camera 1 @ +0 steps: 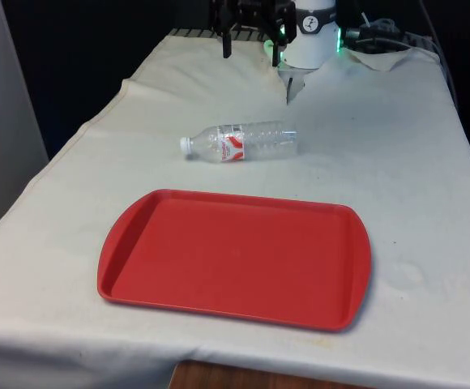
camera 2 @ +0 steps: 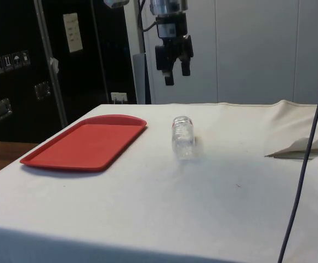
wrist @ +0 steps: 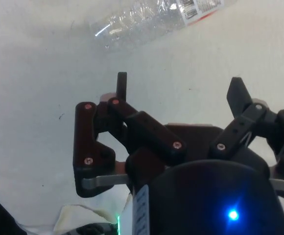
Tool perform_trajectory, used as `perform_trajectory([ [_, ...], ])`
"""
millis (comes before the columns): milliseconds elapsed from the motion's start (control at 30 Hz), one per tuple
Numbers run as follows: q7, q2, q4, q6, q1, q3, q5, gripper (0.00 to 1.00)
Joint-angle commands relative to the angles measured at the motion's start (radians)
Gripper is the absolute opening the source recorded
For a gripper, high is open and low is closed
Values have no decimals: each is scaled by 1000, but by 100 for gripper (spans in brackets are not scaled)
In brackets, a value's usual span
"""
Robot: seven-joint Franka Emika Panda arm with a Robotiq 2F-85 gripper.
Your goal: Place the bottle upright on the tray.
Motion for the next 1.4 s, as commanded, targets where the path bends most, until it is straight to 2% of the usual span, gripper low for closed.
perform_trajectory([
  [0, 15, 4, -1, 9, 0, -1, 3, 100],
  [400, 106, 22, 0, 11, 0, -1, 11, 100],
  [700, 147, 41, 1, 16, 0, 0, 11, 100],
  [1367, 247, 99, 3, 62, 0, 0, 58, 100],
])
